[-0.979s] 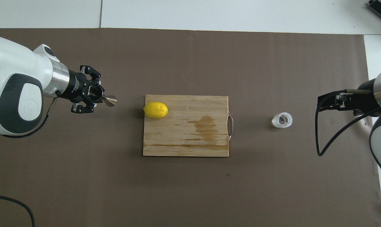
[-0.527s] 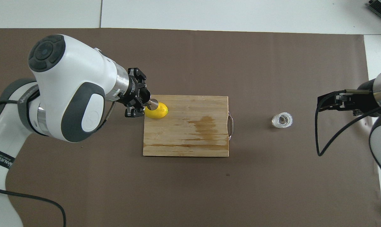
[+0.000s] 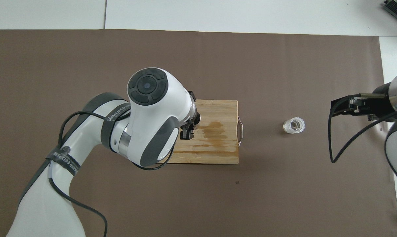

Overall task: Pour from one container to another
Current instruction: 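Carry the metal cup over the cutting board and set it down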

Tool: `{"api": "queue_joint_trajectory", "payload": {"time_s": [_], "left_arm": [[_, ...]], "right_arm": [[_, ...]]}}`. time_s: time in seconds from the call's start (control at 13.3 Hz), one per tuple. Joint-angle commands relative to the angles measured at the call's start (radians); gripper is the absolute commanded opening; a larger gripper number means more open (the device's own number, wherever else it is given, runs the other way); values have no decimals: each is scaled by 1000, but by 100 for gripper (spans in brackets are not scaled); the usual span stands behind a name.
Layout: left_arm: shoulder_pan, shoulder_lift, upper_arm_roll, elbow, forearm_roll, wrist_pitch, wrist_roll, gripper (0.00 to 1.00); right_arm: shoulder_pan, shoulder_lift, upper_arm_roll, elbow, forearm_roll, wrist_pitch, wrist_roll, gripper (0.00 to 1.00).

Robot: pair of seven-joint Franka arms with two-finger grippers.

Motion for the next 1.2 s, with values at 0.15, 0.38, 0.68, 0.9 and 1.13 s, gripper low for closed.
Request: {"api": "queue_joint_trajectory", "payload": {"time_s": [0.15, 0.38, 0.68, 0.9, 1.13], "left_arm": [[-91, 102, 14, 66, 62, 72, -94, 0], [-101, 105, 14, 56, 76, 109, -128, 0], [-127, 99, 15, 19, 105, 120, -134, 0], [-128, 101, 15, 10, 122, 140, -146, 0], [-131, 98, 14, -15, 130, 169, -146, 0]], "right_arm": [[-11, -8, 7, -14, 19, 13, -9, 100], [-10, -8, 7, -15, 19, 12, -6, 100], [-8, -11, 7, -15, 19, 13, -5, 100], [-7, -11, 7, -15, 19, 13, -5, 100], [-10, -11, 7, -15, 19, 13, -6, 100]]}}
